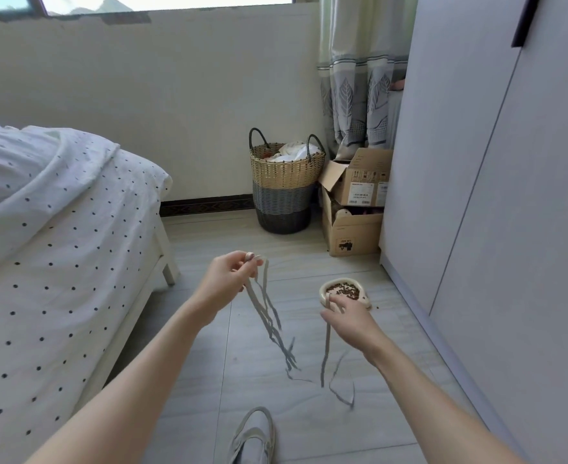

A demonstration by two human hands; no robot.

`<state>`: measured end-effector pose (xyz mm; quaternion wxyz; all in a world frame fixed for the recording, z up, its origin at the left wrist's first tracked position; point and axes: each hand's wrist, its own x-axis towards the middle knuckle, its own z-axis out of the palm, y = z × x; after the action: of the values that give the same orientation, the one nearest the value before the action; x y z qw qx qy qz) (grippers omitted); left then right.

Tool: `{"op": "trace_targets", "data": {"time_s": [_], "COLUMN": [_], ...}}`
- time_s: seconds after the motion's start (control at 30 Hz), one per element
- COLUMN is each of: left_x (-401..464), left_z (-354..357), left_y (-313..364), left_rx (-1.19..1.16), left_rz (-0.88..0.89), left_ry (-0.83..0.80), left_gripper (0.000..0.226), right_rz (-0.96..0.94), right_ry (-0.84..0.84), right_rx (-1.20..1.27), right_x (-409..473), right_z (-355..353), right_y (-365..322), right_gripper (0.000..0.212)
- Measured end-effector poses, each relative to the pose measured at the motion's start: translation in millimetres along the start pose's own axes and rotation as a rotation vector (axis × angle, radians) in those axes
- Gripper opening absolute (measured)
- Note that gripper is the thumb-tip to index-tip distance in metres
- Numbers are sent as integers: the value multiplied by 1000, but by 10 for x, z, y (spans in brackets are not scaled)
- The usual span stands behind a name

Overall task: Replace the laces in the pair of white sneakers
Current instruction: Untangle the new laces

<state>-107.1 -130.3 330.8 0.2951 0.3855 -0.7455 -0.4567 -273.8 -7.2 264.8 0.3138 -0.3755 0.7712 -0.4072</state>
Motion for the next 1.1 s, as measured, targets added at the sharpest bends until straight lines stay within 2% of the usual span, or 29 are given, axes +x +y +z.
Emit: {"op": "trace_targets", "data": {"time_s": [0.07,0.1,0.27,0.37,0.47,0.6,0.67,0.73,0.8,0.87,1.0,1.1], "left_x": [-62,-96,-197,-240,-311,-256,-204,-196,-216,-216,-176,-171], "left_z": [-6,-5,26,53,54,-68,-163,-235,-286,-330,-377,-356], "left_y": [-30,-41,-31,-15,-12,-122,-250,-422,-609,-756,-822,-766], "left_rx": [39,70,279,245,6,-306,-332,-234,-76,-20,-241,-306], "left_rz": [44,75,184,164,42,-129,-170,-182,-195,-225,-322,-302], "left_ry": [-32,-46,-173,-161,-141,131,283,381,417,447,505,505], "left_gripper": [12,11,11,16,14,20,24,26,27,28,27,29], "right_rz": [4,-16,-192,-241,-117,357,477,468,411,363,267,210], "right_ry": [2,13,-64,-78,-50,-82,-72,0,76,134,210,233], "right_rx": [-156,-146,120,136,267,927,1171,1293,1317,1328,1292,1224], "right_x": [11,7,-77,-88,-85,-41,-12,23,61,76,83,109], "right_z": [69,95,242,319,350,256,191,150,132,125,136,149], "right_y": [16,-8,-306,-372,-384,-354,-293,-250,-228,-219,-222,-216], "right_gripper": [50,48,38,18,15,21,23,24,21,21,31,32]}}
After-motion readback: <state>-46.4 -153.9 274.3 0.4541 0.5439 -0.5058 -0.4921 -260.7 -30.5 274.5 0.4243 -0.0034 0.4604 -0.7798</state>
